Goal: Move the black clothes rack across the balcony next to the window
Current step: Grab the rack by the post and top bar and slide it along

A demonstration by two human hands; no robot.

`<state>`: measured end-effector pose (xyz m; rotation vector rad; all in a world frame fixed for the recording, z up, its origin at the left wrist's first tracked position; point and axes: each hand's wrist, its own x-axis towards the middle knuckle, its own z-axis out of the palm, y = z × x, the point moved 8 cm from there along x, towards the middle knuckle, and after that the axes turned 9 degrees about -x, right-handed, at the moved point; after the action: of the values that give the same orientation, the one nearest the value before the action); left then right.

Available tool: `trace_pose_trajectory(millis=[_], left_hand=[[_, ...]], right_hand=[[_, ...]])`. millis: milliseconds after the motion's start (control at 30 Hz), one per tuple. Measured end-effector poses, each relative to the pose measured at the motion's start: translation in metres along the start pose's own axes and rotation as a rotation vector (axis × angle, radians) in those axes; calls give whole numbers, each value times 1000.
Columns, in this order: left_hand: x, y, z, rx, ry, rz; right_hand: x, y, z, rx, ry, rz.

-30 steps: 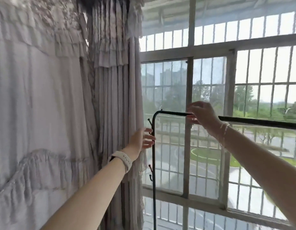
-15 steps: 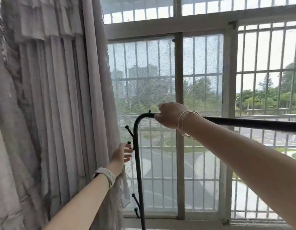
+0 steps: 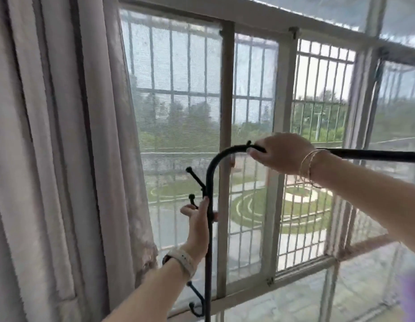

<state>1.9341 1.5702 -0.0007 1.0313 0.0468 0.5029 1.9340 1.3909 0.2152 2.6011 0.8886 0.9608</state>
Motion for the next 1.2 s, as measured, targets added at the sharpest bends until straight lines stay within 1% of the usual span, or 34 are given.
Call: trace_pose_trajectory(millis=[267, 367, 467, 533, 567, 633, 700, 800, 900, 967, 1067, 1200], left_hand=[[16, -50, 58, -118, -28, -89], [19, -67, 84, -139, -77, -139], [26, -86, 112, -161, -105, -195], [35, -96, 131, -146, -133, -181], [39, -101, 143, -107, -172, -172], [45, -110, 167, -65, -246, -153], [51, -123, 189, -63, -274, -170], [60, -143, 221, -43, -291, -172], [70, -167, 256, -87, -318, -169], [77, -186, 280, -92, -326, -180], [86, -213, 325, -155, -405, -242], [101, -245, 373, -138, -422, -250]], right_hand=[[-23, 62, 19, -53, -44, 117], [-37, 91, 27, -91, -77, 184], [-44, 117, 40, -81, -171, 303], [-48, 139, 50, -41, -205, 443], [-51, 152, 56, -27, -211, 520], [-59, 177, 64, -27, -199, 650], [-68, 202, 70, -42, -168, 721], [-79, 239, 82, 8, -125, 764], [-87, 274, 99, 67, -82, 789], [-94, 297, 110, 56, -55, 809], [-103, 338, 123, 34, -29, 838], [-111, 389, 142, 33, -23, 864]])
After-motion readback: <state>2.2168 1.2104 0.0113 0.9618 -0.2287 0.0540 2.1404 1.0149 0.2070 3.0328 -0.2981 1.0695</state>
